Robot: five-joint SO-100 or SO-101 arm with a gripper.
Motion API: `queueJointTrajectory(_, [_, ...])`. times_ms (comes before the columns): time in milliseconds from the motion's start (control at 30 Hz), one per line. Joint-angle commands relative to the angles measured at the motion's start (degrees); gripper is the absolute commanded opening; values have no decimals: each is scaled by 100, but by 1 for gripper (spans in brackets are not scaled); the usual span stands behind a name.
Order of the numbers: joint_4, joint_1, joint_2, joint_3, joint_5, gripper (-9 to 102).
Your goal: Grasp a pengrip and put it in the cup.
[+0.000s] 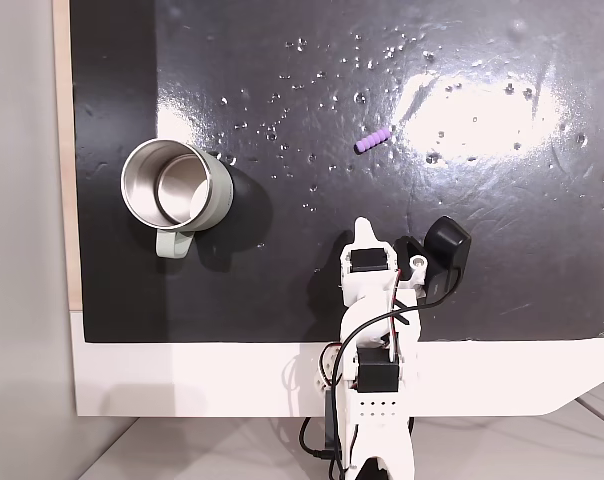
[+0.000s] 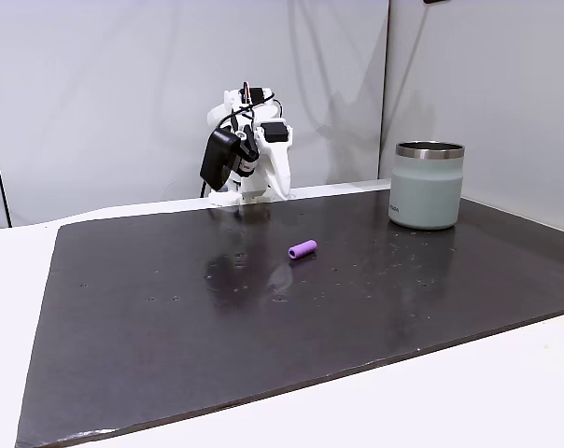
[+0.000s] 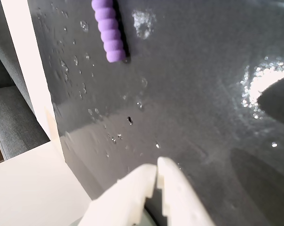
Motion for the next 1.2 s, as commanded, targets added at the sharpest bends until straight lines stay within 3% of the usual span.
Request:
queueJointTrajectory(0, [-202,-105,53,-18,-70,0])
queueJointTrajectory(700, [-290,141,44,-272,-378,0])
queueJointTrajectory(900, [-185,149,-2909,-2373,-123,0])
queueJointTrajectory(1167, [-457,44,-5142,-3709,-325,0])
